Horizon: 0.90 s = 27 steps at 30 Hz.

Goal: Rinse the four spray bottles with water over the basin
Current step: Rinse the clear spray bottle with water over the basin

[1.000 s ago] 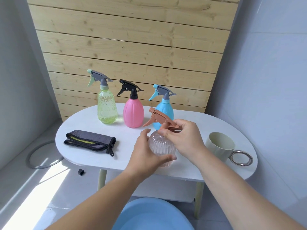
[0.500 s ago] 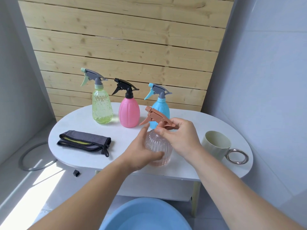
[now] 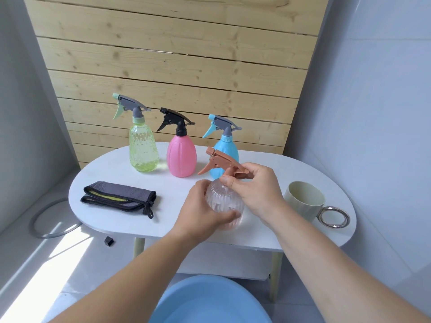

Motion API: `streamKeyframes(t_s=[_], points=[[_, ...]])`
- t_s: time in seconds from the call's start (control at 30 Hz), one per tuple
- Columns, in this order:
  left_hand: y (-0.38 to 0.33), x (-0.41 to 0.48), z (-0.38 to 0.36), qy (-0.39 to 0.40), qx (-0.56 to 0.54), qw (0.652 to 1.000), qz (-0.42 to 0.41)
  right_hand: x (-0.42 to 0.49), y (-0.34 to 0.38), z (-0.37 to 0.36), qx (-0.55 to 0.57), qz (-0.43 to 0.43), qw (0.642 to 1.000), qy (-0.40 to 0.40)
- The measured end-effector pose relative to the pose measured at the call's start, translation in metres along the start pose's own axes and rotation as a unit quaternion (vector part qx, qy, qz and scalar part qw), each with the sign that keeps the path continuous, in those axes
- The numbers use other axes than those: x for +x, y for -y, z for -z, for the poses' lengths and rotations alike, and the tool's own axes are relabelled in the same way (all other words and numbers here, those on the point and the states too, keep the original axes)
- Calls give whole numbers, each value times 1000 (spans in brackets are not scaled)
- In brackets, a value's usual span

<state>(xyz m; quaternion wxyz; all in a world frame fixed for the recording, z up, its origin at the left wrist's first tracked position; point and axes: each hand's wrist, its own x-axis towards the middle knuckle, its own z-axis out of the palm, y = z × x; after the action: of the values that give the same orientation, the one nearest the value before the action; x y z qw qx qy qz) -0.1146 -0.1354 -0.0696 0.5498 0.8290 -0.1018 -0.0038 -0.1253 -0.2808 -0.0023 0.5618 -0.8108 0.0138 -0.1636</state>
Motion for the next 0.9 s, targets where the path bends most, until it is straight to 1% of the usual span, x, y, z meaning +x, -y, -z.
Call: streamKeyframes(t_s=[0.07, 0.1, 0.23, 0.3, 0.4, 0.57, 0.63, 0.8, 0.9], points=[[-2, -4, -6, -36, 16, 999, 8, -1, 1, 0, 2, -2, 1000, -4], [-3, -4, -6, -35, 20, 999, 12, -2, 1, 0, 5, -2, 1000, -5], [5, 3, -2, 46, -15, 999, -2, -3, 1, 2, 27, -11, 1000, 9], [6, 3, 1, 66, -32, 997, -8, -3, 1, 3, 29, -5, 999, 23], [7, 3, 3, 64, -51, 997, -11, -4, 1, 4, 41, 5, 998, 41], [9, 4, 1, 53, -37, 998, -23, -1, 1, 4, 77, -5, 996, 53], [9, 2, 1, 43, -32, 998, -27, -3, 2, 2, 82, -1, 996, 40], [3, -4, -3, 17, -13, 999, -27, -6, -1, -4, 53, 15, 998, -4], [1, -4, -2, 20, -3, 1000, -19, -8, 1, -5, 49, 10, 999, -10]])
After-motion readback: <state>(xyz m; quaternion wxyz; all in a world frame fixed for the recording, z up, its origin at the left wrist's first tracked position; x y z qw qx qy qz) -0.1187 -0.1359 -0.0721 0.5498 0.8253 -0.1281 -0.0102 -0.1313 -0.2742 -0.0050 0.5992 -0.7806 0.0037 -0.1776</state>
